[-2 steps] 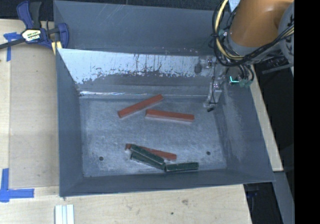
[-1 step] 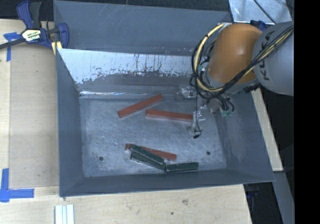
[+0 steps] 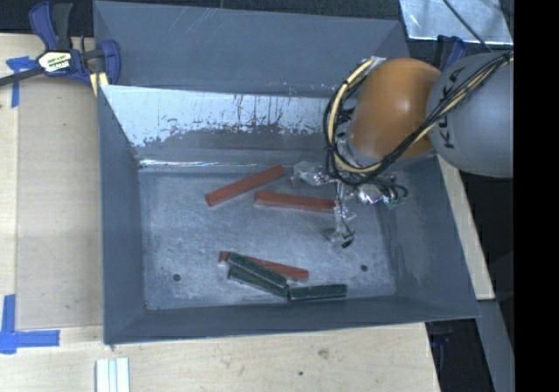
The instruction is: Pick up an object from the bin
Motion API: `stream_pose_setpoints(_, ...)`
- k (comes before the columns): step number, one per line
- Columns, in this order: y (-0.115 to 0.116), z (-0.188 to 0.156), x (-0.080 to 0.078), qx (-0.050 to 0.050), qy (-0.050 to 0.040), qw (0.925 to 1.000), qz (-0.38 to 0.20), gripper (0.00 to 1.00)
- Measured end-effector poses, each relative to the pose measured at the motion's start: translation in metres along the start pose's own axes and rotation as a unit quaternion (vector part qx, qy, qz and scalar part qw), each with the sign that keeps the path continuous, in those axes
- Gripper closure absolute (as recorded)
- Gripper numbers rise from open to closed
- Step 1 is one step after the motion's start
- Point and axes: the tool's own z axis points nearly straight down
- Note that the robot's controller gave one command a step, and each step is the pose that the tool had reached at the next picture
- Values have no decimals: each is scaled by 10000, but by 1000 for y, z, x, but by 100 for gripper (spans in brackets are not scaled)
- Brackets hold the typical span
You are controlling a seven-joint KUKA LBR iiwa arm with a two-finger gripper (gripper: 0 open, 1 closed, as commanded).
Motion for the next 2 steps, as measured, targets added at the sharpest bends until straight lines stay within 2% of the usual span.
stream_pose_setpoints(1, -1, -2, -1, 7, -18, 10000, 9, 100)
stream_pose_setpoints(2, 13, -194, -3, 37, -61, 9987, -509, 100)
